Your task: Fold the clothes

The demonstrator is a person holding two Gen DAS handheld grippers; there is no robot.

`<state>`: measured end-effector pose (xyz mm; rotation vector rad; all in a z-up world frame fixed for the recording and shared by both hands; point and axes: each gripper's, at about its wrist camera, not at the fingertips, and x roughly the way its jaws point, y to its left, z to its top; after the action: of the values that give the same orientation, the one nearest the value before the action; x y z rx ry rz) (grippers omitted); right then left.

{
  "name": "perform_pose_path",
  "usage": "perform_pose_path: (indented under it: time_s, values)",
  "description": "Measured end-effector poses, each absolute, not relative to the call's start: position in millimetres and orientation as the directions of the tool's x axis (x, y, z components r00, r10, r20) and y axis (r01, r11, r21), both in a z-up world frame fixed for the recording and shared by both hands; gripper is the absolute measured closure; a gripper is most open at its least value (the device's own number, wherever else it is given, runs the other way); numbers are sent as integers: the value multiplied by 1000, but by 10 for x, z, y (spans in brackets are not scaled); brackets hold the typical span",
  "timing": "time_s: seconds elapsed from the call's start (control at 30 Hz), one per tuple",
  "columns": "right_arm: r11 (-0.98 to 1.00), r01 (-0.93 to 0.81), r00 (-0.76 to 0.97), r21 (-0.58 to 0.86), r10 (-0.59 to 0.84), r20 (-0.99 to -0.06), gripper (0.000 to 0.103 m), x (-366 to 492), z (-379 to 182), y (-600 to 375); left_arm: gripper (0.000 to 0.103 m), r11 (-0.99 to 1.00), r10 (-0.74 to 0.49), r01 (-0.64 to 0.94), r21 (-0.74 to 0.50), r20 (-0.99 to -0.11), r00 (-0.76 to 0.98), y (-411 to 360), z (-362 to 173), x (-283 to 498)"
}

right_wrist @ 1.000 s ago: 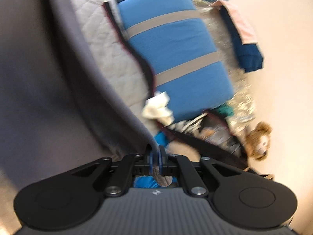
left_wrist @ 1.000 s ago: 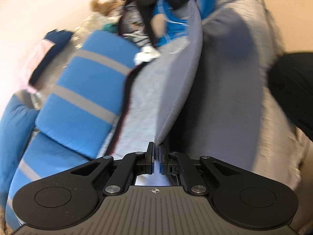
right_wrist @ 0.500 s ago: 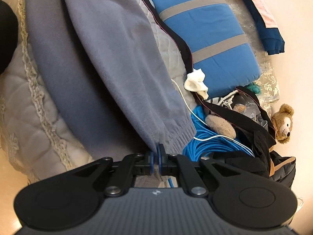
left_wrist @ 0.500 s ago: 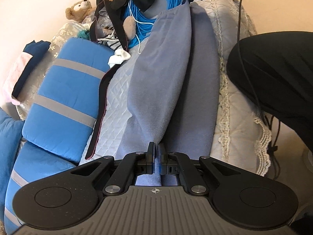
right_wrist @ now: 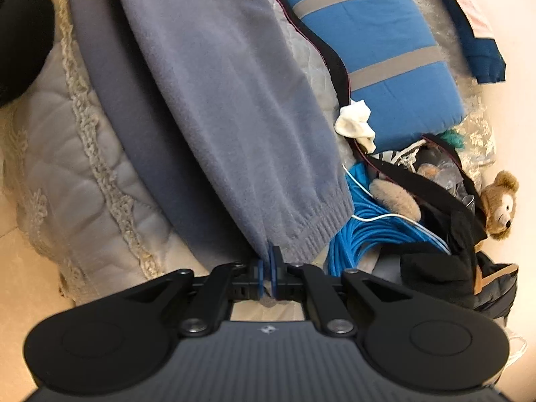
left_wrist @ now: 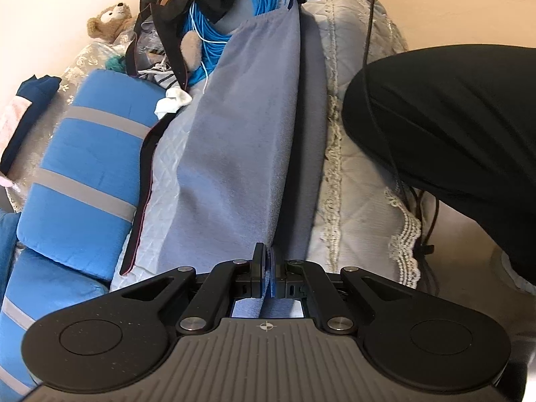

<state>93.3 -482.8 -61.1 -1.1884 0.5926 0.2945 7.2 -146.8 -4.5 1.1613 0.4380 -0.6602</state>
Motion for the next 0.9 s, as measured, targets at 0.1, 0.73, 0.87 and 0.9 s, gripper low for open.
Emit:
perform_pose_path:
  time_s: [0.1,0.73,0.87,0.9]
  values:
    - [361,-517,809,-776,-91,-581,100,903,-600,-4835,101,251,-252,682,687,-634,731,-1466,-47,48]
    - [370,-517,819,-772,-49,-572,30,673,-611,-4661,101,289,-231,675,679,-634,738,-1421,-193,115]
    - [392,-516,834,-762,27,-551,30,443,-554,-4466,101,310,-233,668,677,-627,744,-1407,-166,138]
    - [404,-517,837,-755,51,-545,30,401,-534,-4397,101,322,-238,665,674,-623,745,-1404,-145,135]
